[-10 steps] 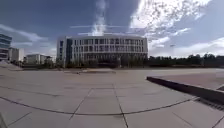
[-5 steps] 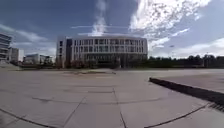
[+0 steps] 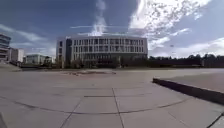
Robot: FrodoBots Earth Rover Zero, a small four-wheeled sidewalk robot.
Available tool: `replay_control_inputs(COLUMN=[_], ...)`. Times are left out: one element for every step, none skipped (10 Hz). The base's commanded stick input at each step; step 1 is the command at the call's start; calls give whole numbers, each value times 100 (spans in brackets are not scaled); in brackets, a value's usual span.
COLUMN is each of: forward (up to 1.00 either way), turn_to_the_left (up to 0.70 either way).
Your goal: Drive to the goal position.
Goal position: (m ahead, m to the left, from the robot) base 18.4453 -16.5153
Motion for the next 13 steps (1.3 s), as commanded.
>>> replay_control_inputs(forward=[70, 70, 70, 70, 70, 70, 70, 70, 70, 70, 70, 70, 70], turn_to_the_left=[-1, -1, -1, -1, -1, -1, -1, -1, -1, -1, -1, -1, -1])
